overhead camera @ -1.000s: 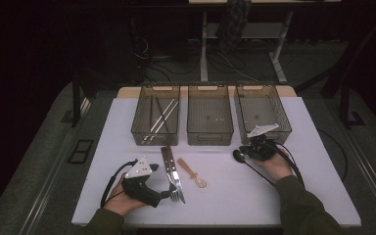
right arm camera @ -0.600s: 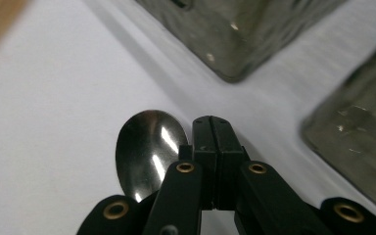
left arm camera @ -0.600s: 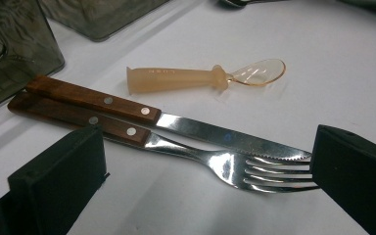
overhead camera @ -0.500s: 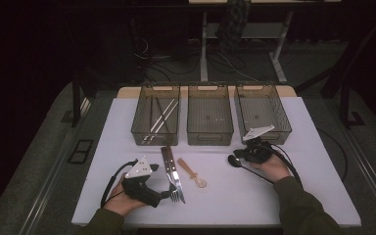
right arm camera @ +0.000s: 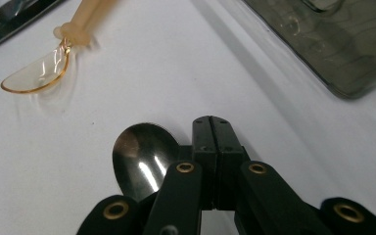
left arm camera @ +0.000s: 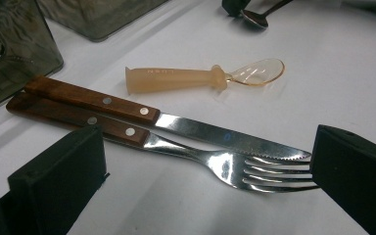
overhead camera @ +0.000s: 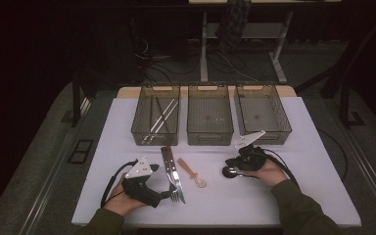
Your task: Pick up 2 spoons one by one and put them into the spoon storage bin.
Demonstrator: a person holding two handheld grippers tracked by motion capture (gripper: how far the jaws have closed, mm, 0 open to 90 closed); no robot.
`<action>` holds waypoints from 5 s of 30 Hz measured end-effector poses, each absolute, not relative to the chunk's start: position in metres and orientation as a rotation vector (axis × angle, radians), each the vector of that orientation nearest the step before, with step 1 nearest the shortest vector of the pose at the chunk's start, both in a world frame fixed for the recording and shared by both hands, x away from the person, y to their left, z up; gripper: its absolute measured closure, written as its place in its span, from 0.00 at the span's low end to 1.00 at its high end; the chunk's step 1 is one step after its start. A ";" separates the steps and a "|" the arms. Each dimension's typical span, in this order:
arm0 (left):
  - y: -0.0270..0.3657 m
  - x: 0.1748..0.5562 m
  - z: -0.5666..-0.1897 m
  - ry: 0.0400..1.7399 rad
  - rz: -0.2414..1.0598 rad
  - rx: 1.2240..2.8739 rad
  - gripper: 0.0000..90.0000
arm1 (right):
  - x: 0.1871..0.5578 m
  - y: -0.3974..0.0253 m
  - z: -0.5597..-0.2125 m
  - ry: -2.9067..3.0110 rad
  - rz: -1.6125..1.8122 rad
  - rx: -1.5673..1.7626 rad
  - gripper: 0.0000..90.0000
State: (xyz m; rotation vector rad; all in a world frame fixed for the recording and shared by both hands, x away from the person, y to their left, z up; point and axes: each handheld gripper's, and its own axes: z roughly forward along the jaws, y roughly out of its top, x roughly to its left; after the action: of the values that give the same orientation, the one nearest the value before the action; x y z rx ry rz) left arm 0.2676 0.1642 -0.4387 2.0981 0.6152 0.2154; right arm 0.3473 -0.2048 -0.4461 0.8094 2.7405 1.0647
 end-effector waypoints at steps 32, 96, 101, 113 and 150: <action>0.164 0.267 -0.439 0.614 0.216 2.105 0.00 | 0.322 -0.209 -0.445 2.776 1.045 0.692 0.61; 0.162 0.267 -0.442 0.586 0.191 2.109 0.00 | 0.325 -0.233 -0.417 2.599 1.261 0.811 0.96; 0.162 0.267 -0.441 0.588 0.193 2.107 0.00 | 0.327 -0.235 -0.413 2.522 1.288 0.861 0.96; 0.161 0.267 -0.441 0.589 0.196 2.111 0.00 | 0.334 -0.233 -0.395 2.376 1.360 0.940 0.96; 0.160 0.267 -0.441 0.587 0.183 2.096 0.00 | 0.405 -0.201 -0.350 2.206 1.408 1.034 0.96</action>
State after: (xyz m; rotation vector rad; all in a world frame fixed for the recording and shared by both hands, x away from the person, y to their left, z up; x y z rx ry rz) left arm 0.2666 0.1603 -0.4411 2.0959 0.5869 0.1830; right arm 0.4053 -0.2006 -0.3502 1.0336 2.2065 1.4083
